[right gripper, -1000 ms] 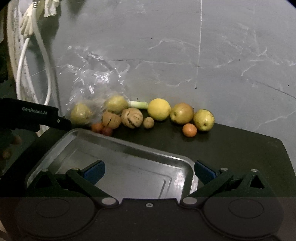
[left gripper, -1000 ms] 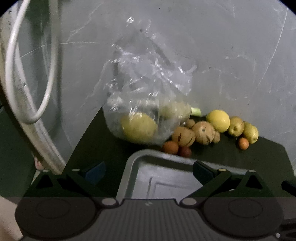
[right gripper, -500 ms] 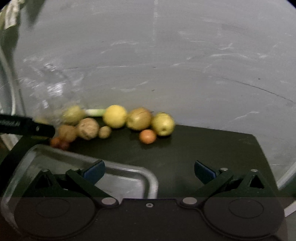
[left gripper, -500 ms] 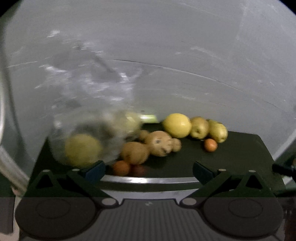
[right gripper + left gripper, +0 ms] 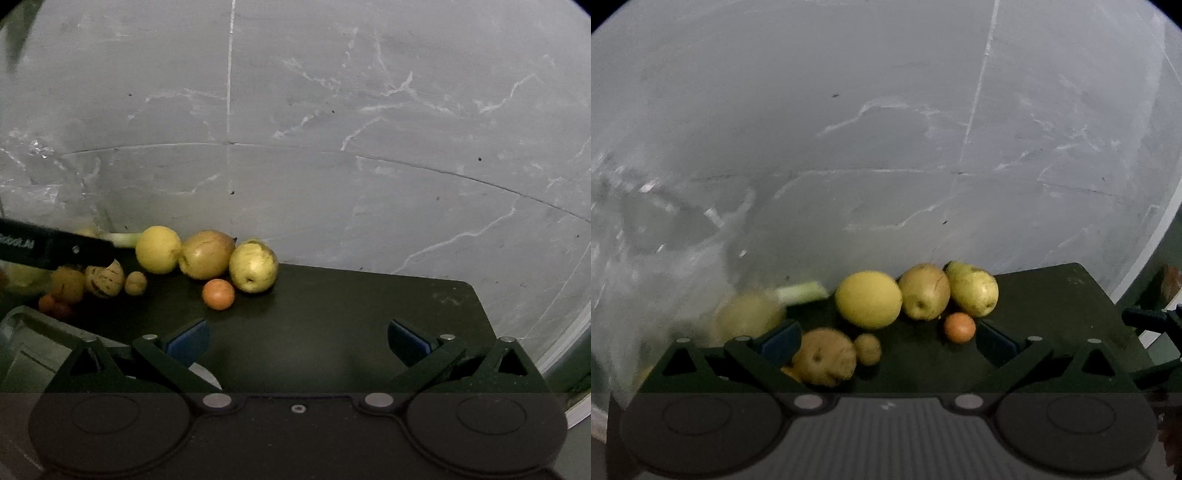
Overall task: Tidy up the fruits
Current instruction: 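Move both tools forward past the tray toward the row of fruits, then close the left tool on the brown pear while the right tool grasps the green pear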
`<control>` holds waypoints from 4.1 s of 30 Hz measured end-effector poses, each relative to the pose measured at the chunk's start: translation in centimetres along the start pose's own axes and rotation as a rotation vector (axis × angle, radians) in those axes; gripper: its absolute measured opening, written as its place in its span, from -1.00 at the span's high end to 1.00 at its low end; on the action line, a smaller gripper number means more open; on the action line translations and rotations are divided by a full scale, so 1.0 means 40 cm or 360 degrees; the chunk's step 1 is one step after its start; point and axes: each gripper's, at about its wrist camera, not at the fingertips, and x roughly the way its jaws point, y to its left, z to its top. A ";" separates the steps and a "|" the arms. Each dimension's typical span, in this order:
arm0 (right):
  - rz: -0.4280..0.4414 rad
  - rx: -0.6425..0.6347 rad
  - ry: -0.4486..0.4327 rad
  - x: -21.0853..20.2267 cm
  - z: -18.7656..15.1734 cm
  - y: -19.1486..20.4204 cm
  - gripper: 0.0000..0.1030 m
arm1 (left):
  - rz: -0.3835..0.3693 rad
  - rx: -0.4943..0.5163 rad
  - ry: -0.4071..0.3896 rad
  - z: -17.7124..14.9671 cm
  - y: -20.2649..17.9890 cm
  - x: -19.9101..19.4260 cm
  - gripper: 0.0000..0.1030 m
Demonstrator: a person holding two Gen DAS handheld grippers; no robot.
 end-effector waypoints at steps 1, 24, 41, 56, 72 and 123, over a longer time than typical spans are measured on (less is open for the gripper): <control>0.0003 -0.0001 0.0002 0.004 0.001 -0.002 -0.99 | -0.0001 0.0022 -0.0002 0.008 -0.006 0.009 -0.99; 0.0039 -0.0096 -0.0020 0.132 0.028 0.064 -0.96 | -0.0126 0.0340 0.0086 0.121 -0.082 0.171 -0.96; 0.0006 -0.0155 -0.0030 0.249 0.087 0.102 -0.60 | -0.0136 0.0268 0.0200 0.137 -0.047 0.218 -0.80; 0.0114 -0.0186 0.0050 0.302 0.100 0.095 -0.20 | -0.0126 0.0193 0.0217 0.138 -0.054 0.241 -0.76; 0.0091 -0.0103 0.0077 0.213 0.051 0.017 -0.04 | -0.0098 0.0308 0.0255 0.129 -0.091 0.268 -0.56; 0.0091 0.0090 0.0140 0.162 0.019 -0.012 -0.05 | 0.0145 0.0442 0.0301 0.117 -0.204 0.294 -0.13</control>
